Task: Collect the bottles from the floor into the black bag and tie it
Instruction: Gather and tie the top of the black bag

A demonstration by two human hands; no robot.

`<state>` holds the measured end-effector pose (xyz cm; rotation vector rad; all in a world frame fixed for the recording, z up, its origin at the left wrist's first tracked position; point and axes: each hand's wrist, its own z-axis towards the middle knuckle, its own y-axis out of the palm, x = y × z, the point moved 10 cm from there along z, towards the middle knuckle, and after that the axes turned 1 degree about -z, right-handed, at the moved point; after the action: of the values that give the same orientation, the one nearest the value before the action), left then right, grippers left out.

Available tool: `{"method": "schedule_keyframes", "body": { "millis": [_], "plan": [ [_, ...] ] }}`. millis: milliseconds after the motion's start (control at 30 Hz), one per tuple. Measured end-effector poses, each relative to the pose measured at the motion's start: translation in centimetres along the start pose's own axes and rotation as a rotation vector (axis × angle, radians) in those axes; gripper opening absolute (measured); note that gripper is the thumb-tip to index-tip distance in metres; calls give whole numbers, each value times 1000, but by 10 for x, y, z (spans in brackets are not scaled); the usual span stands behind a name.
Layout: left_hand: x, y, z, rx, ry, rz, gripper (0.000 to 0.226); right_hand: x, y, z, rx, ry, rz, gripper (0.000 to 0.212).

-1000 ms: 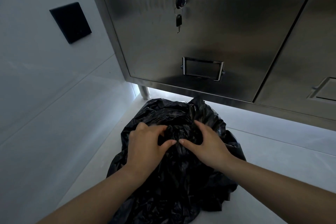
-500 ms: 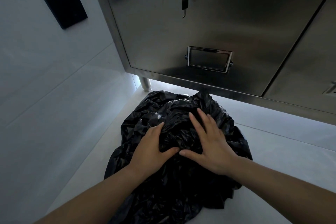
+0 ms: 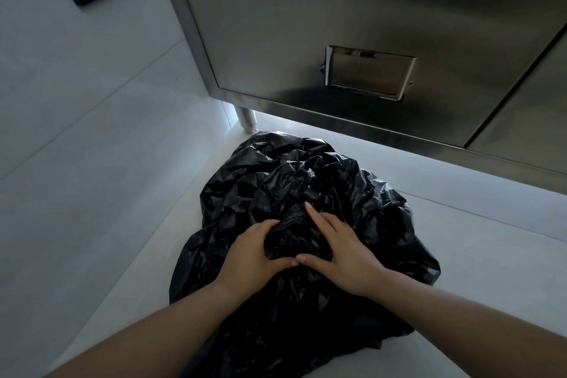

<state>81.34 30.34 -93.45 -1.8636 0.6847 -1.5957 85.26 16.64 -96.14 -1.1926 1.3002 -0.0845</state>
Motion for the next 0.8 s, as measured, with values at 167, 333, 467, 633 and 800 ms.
{"method": "schedule_keyframes", "body": {
  "millis": [167,333,467,633,800],
  "plan": [
    [-6,8,0,15,-22,16,55,-1,11,8,38,27,49,83],
    [-24,17,-8,-13,-62,71,49,0,28,7,66,37,45,67],
    [-35,23,-17,-75,-92,13,52,-5,39,5,73,12,39,55],
    [-31,20,-11,-156,-46,18,61,-5,32,9,77,-14,80,44],
    [-19,-11,-3,-46,81,148,67,0,10,13,121,-9,97,41]
  ]
}}
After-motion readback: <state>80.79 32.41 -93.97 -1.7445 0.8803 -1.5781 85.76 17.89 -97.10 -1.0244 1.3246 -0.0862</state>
